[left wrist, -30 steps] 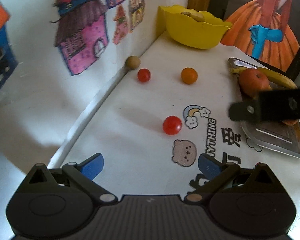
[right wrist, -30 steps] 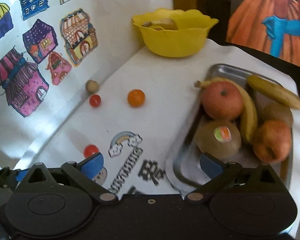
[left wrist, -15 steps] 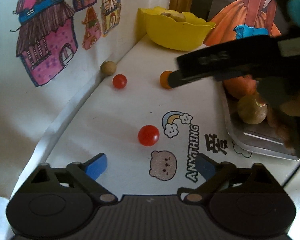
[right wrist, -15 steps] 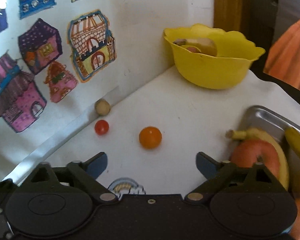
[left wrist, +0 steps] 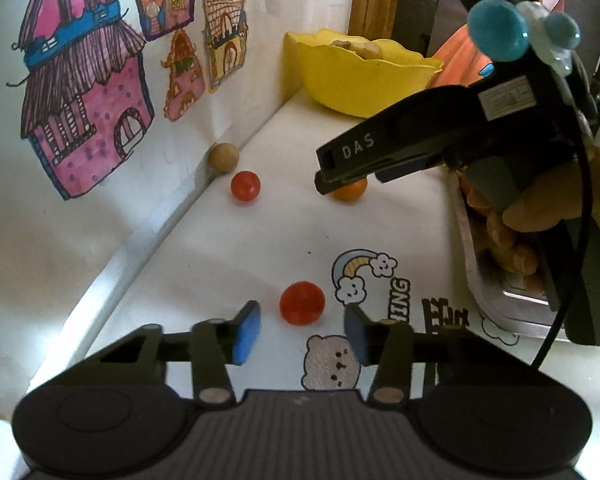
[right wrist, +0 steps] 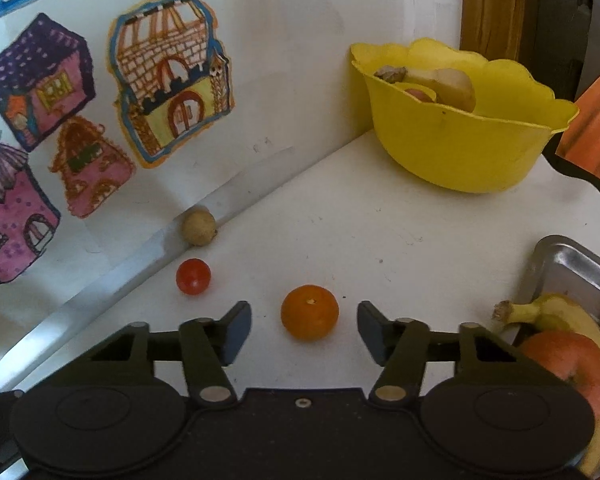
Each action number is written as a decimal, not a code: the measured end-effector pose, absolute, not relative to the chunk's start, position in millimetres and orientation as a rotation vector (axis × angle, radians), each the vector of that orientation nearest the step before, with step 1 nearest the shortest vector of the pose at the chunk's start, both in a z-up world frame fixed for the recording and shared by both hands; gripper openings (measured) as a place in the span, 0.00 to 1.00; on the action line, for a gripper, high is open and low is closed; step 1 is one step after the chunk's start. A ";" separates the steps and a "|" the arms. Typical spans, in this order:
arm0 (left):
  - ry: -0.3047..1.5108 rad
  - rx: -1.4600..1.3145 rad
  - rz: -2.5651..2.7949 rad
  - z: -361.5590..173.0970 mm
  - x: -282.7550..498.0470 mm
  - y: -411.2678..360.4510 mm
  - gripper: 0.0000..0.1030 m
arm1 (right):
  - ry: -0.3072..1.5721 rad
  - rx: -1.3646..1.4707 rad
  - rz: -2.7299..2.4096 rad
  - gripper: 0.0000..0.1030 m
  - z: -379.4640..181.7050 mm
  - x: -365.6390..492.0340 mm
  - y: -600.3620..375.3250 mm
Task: Organize fruits
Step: 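Grasp the orange with the right tool while the left tool grasps a red tomato, then carry the orange and tomato onto the steel tray and release both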
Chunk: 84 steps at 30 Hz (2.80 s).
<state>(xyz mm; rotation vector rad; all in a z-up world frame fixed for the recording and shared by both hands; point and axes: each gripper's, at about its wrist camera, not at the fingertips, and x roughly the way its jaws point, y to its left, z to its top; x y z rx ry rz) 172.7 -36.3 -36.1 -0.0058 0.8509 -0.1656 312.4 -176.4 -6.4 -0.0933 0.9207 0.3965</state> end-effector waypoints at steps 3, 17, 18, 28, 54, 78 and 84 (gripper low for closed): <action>0.851 -0.007 -0.156 -36.3 173.3 -35.3 0.37 | 0.930 -0.085 0.395 0.49 -9.4 316.3 -175.0; 0.854 -0.021 -0.150 -36.4 177.8 -34.7 0.26 | 0.944 -0.081 0.395 0.34 -10.7 304.4 -179.8; 0.853 -0.022 -0.149 -36.4 176.9 -34.8 0.26 | 0.943 -0.080 0.400 0.34 -9.6 300.6 -180.4; 0.859 -0.045 -0.145 -36.2 175.4 -37.5 0.24 | 0.939 -0.051 0.438 0.34 4.4 259.7 -186.1; 0.800 0.007 -0.365 -9.4 159.0 -151.2 0.24 | 0.847 0.115 0.180 0.34 56.4 157.7 -331.1; 0.879 0.055 -0.350 -30.6 153.3 -221.0 0.24 | 0.950 0.161 0.124 0.34 26.1 146.1 -392.6; 0.889 0.052 -0.338 -32.3 154.5 -219.5 0.25 | 0.953 0.166 0.133 0.34 23.6 147.6 -391.6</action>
